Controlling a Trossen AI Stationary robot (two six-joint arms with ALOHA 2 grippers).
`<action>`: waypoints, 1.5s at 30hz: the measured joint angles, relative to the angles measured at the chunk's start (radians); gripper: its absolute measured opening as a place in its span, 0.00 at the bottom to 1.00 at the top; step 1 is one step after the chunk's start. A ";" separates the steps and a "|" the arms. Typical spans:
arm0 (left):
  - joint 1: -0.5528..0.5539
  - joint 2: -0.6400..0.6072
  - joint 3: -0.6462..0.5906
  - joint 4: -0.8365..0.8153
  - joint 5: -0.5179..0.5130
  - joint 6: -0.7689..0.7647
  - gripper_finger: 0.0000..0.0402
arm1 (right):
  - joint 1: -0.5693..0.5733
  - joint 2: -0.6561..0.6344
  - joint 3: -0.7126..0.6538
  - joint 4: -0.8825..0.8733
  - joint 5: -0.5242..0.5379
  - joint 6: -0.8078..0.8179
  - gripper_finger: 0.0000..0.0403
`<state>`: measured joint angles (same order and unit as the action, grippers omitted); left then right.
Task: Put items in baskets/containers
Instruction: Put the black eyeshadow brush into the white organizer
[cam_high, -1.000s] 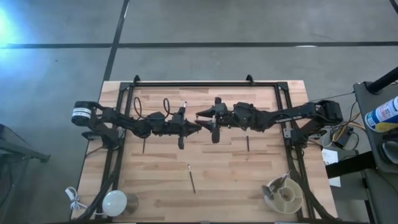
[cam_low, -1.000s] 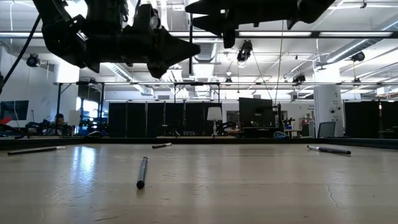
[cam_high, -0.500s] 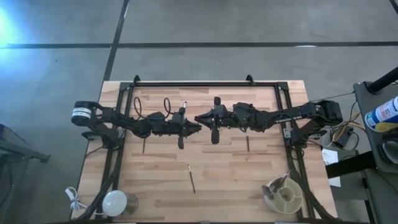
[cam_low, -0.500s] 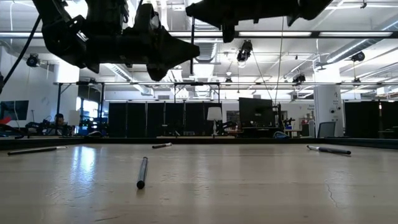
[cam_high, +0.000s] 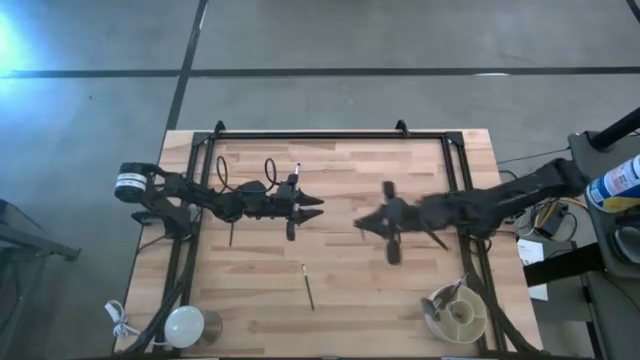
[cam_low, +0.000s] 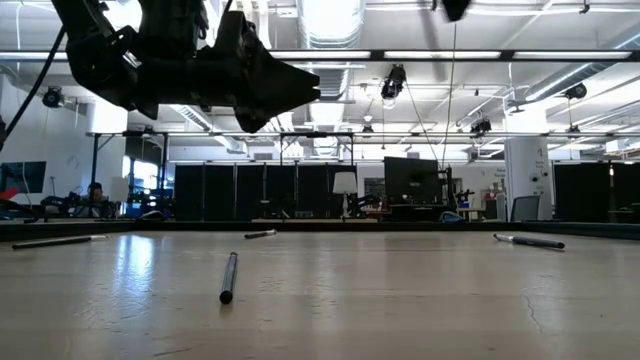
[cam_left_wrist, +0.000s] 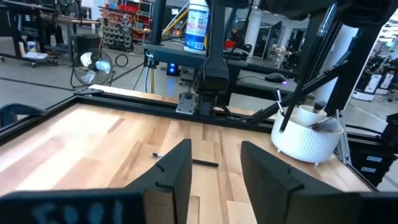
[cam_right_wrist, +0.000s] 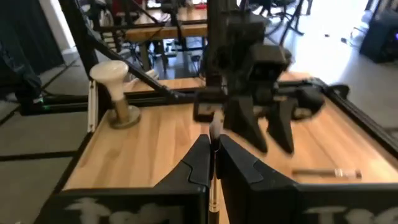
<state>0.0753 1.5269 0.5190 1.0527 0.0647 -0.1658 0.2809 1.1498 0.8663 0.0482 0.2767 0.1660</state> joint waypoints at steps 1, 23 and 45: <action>0.001 0.000 0.000 0.000 0.000 0.000 0.33 | 0.043 -0.035 -0.014 -0.031 0.049 0.027 0.03; 0.003 0.000 0.010 -0.050 -0.003 -0.016 0.33 | 1.073 -0.278 -0.024 -0.527 0.670 0.737 0.03; 0.003 0.000 0.010 -0.060 -0.006 -0.043 0.33 | 1.188 -0.034 -0.005 -0.823 0.649 1.205 0.03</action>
<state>0.0784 1.5269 0.5293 0.9932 0.0589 -0.2092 1.4689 1.1162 0.8608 -0.7745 0.9260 1.3710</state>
